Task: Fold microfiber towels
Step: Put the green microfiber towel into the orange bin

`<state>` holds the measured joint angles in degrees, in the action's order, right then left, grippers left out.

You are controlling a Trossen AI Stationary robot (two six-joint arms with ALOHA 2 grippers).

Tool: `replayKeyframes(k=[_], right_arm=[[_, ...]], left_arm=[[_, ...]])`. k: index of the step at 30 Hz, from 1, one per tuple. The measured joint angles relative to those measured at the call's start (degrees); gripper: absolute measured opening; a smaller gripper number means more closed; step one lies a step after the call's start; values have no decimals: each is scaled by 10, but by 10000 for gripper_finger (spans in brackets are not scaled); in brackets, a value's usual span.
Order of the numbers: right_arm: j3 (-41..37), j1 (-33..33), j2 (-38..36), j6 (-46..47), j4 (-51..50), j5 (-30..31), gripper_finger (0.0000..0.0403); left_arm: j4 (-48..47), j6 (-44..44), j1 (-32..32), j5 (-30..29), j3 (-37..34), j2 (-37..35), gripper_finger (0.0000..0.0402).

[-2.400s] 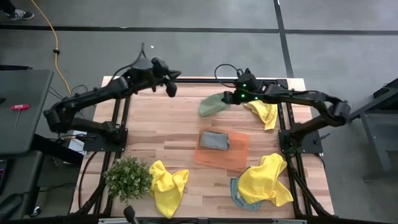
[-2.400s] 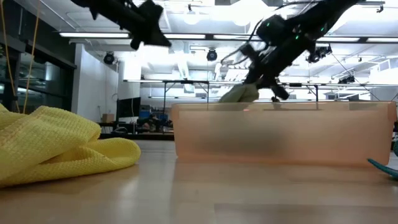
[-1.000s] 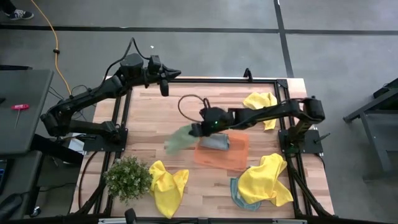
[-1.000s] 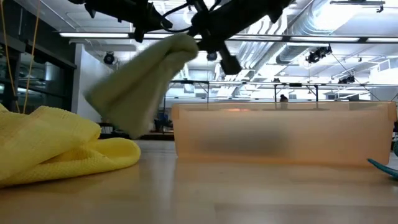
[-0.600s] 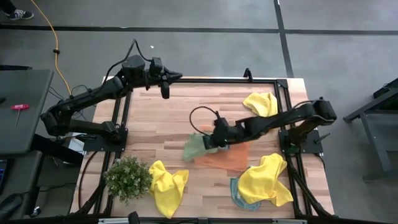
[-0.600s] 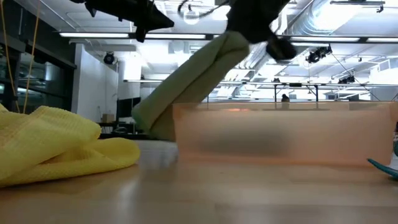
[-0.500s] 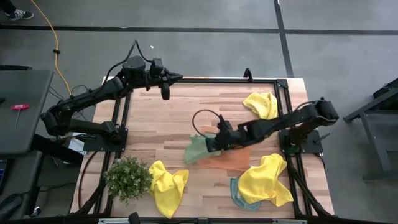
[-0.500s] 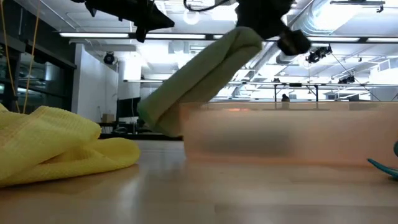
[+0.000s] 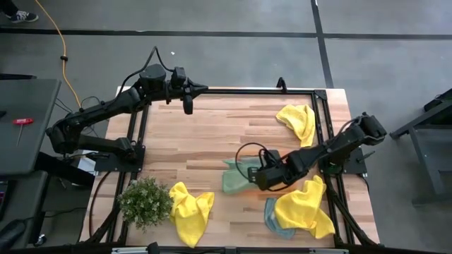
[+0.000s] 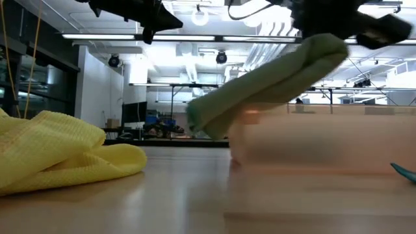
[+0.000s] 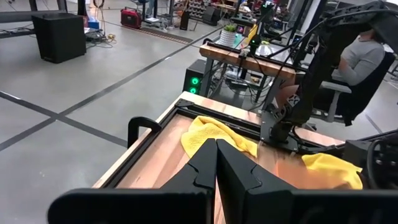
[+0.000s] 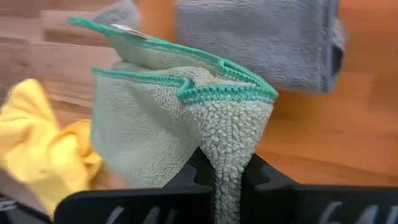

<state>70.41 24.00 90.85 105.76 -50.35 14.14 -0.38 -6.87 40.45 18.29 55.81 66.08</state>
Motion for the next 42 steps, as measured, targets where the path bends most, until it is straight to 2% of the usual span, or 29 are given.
replayKeyframes(k=[10,14,18,23,28,34,42], right_arm=[[0,6,0,23,-70,-58,0],[0,-3,-5,-11,-58,-66,0],[-1,-19,-21,-48,-86,-132,0],[0,-31,-72,-82,-51,-98,0],[0,-35,-96,-69,-140,-118,0],[0,-35,-85,-77,-201,-167,0],[-1,-38,-46,-79,-195,-164,0]], left_arm=[[0,12,0,0,0,0,0],[0,15,0,0,0,0,0],[0,15,0,0,0,0,0],[0,15,0,0,0,0,0],[-6,15,0,0,0,0,0],[-16,20,0,0,0,0,0],[-16,26,0,0,0,0,0]])
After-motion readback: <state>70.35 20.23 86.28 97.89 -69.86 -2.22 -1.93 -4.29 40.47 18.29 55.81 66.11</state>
